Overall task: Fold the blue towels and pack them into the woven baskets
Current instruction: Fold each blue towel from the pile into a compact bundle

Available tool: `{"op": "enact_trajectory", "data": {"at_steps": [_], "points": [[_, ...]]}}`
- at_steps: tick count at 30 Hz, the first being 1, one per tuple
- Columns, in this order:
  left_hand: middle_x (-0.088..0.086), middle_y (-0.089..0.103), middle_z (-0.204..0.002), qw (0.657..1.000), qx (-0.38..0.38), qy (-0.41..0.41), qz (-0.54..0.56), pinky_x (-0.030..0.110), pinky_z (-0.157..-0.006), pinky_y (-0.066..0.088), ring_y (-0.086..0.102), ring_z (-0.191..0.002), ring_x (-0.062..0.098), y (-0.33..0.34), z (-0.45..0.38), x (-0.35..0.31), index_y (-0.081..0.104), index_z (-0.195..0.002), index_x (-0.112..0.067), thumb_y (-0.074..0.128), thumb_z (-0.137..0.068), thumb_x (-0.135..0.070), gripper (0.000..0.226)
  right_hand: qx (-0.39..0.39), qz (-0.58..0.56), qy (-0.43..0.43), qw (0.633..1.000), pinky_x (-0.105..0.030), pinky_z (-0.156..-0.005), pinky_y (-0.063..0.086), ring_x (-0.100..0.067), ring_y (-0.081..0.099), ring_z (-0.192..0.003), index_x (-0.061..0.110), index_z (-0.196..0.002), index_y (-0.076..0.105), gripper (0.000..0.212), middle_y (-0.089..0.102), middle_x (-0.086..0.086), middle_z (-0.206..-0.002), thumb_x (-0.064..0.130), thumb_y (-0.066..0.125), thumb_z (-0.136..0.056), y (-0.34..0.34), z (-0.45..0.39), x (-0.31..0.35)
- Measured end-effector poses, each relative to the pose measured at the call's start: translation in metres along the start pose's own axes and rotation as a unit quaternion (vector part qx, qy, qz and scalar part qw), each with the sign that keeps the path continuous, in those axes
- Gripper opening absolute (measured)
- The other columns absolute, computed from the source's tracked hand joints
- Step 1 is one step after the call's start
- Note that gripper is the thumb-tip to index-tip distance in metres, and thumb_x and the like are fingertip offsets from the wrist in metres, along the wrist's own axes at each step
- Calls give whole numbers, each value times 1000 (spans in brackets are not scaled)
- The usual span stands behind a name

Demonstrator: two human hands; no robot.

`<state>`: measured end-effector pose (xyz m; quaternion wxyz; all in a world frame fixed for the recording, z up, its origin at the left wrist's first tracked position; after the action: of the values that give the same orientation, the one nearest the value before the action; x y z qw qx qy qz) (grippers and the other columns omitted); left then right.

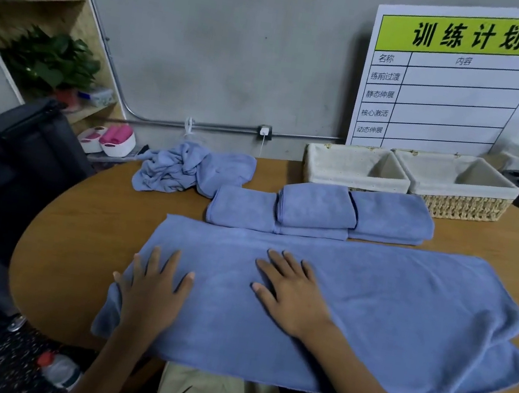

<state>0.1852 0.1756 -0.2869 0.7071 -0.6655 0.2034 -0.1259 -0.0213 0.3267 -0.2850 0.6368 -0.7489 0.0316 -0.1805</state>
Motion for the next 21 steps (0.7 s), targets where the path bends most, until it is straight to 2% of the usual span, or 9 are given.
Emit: {"op": "enact_trajectory", "data": {"at_steps": [2, 4, 6, 10, 12, 15, 18, 21], "points": [[7, 3, -168, 1000, -9, 6, 4, 67, -117, 7, -1, -153, 38, 0, 4, -5, 15, -159, -34, 25, -98, -68, 70, -1, 1, 5, 1000, -47, -121, 7, -22, 11, -152, 31, -153, 31, 76, 18, 5, -164, 72, 7, -93, -3, 1, 1], [10, 7, -168, 998, -26, 46, 24, 64, -119, 13, 5, -153, 38, 0, 7, -24, 20, -159, -30, 23, -98, -68, 72, 6, -4, 7, 1000, -46, -122, 6, -22, 9, -152, 32, -153, 30, 80, 16, 6, -165, 74, 6, -89, -4, 1, 1], [8, 9, -168, 996, -27, 84, 21, 61, -119, 14, 8, -153, 36, 6, 7, -39, 22, -158, -30, 23, -99, -66, 69, 10, -4, 7, 1000, -46, -122, 5, -22, 8, -153, 32, -153, 29, 79, 15, 6, -165, 76, 8, -91, -3, 2, 0], [3, 14, -167, 996, -34, 84, 25, 59, -119, 13, 10, -153, 32, 6, 9, -37, 30, -156, -32, 27, -102, -61, 62, 5, -13, 11, 1000, -45, -122, 5, -21, 9, -153, 33, -153, 30, 80, 16, 7, -165, 76, 8, -90, -4, 1, -2], [5, 30, -163, 989, -55, 93, 97, 55, -118, 20, 23, -151, 29, -5, 18, -27, 46, -149, -27, 29, -99, -63, 64, 7, -10, 10, 1000, -45, -122, 5, -20, 8, -153, 33, -153, 29, 79, 15, 7, -165, 75, 8, -90, -3, 1, -1], [5, 56, -144, 956, -124, 101, 247, 48, -115, 36, 46, -138, 23, -30, 29, -4, 64, -133, -15, 23, -91, -66, 77, 7, -11, 10, 1000, -46, -122, 5, -21, 8, -152, 32, -154, 28, 78, 15, 7, -165, 71, 8, -89, -3, 2, 0], [1, 59, -141, 955, -134, 111, 240, 51, -114, 36, 48, -137, 21, -32, 23, 11, 64, -132, -15, 24, -96, -60, 71, 2, -6, 5, 1000, -47, -121, 7, -22, 10, -152, 31, -153, 31, 75, 18, 5, -164, 71, 13, -92, -3, 1, 1], [5, 51, -149, 972, -102, 143, 155, 56, -112, 36, 41, -142, 25, -16, 10, 11, 60, -137, -19, 16, -95, -69, 79, 0, -10, 9, 1000, -47, -121, 8, -22, 11, -152, 31, -152, 32, 77, 19, 5, -164, 74, 12, -92, -4, 1, 0]]}}
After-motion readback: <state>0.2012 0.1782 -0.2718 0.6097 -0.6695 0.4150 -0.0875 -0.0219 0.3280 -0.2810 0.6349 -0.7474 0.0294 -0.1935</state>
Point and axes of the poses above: each hand's wrist, its own z-axis away from the middle knuckle, its own y-axis out of the palm, x = y × z, the point moved 7 cm from there along -z, towards the middle knuckle
